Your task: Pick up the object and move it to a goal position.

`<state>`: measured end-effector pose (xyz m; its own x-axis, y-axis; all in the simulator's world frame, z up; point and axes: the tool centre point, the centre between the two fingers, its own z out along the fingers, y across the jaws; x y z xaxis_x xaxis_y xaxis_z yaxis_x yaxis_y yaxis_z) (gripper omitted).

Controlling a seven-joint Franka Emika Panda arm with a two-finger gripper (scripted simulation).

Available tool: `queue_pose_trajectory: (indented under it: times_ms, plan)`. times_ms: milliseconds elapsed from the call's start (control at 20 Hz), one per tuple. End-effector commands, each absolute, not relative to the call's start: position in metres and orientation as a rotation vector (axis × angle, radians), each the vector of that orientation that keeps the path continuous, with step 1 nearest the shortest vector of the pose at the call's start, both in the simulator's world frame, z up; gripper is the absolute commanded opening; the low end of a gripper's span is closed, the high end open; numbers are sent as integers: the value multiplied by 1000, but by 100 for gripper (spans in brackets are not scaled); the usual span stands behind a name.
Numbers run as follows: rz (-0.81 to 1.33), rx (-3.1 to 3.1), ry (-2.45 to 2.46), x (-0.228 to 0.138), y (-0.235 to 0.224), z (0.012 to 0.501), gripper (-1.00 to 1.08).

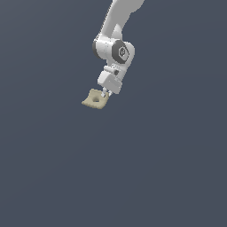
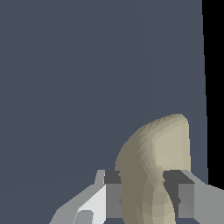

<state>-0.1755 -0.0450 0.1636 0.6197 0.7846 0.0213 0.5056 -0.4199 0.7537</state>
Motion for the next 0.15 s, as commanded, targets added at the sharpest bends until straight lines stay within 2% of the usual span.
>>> queue_pose_trajectory:
  times_ms: [0,100]
  plan:
    - [485,2107,1008,-177,-46,164,-100]
    - [485,2107,1008,-176,-46,164,-100]
